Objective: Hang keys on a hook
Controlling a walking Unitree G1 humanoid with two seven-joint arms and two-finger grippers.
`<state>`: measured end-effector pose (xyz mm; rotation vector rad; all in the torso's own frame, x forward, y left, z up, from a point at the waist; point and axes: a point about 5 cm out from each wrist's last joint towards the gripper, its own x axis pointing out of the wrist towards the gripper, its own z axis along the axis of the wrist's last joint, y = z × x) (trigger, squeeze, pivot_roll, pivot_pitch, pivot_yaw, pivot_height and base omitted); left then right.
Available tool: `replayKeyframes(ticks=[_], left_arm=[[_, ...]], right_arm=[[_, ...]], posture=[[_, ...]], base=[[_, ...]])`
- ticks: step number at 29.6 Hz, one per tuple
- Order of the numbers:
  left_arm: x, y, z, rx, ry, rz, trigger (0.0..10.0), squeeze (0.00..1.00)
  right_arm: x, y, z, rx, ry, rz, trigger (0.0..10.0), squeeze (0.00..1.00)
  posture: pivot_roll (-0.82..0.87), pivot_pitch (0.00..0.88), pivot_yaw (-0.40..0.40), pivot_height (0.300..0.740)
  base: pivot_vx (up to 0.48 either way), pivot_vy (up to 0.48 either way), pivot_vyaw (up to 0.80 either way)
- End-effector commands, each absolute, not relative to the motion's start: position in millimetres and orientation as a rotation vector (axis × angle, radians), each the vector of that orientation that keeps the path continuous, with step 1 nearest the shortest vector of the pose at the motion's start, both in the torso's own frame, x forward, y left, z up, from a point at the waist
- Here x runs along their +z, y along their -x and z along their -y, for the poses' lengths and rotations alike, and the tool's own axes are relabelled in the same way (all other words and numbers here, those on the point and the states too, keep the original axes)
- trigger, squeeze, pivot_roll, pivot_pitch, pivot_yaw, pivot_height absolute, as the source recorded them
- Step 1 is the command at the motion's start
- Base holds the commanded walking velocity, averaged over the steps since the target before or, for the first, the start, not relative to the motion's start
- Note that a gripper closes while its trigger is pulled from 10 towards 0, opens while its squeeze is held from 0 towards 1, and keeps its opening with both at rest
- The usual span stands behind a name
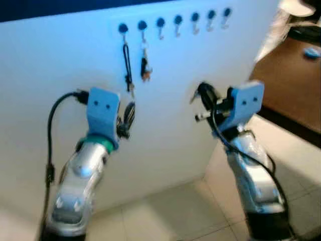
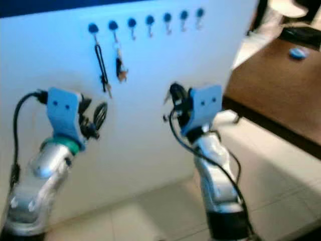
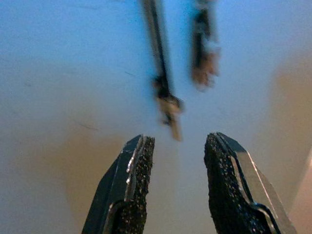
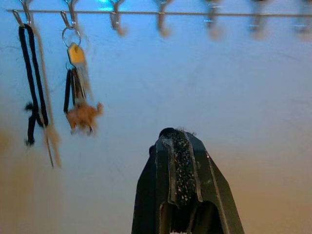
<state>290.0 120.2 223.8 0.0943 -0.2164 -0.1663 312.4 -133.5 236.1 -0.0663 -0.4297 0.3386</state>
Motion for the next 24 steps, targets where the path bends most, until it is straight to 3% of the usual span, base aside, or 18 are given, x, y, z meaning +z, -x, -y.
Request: replayKeyframes(ticks=[1,8,13,17,24], left_arm=[[220.8,-289.1,-128.4,-0.132,-0.087,0.202,10.0,0.00],[226.5,-273.4,-145.6,-0.081,-0.070,0.273,10.0,0.00],[219.8,-260.5,-149.6,-0.146,-0.066,0.242,10.0,0.00],[204.1,-233.7,-155.0,-0.262,-0.108,0.162,10.0,0.00],[210.5,-233.0,-142.2,-0.275,-0.090,0.195,10.0,0.00]], right_arm=[[238.3,-308.6,127.3,0.387,0.051,0.439,10.0,0.00],[234.4,-295.8,121.2,0.540,0.042,0.412,10.0,0.00],[232.5,-293.4,122.9,0.547,0.041,0.403,10.0,0.00],[230.0,-291.7,128.3,0.540,0.043,0.389,10.0,0.00],[243.8,-299.4,136.4,0.482,0.065,0.439,10.0,0.00]], posture=[[-0.12,0.012,0.111,0.740],[-0.13,0.021,0.121,0.740],[-0.12,0.026,0.121,0.740],[-0.10,0.035,0.118,0.740],[-0.10,0.038,0.111,0.740]], base=[[0.000,0.000,0.00],[0.000,0.000,0.00],[0.000,0.000,0.00],[0.000,0.000,0.00],[0.000,0.000,0.00]])
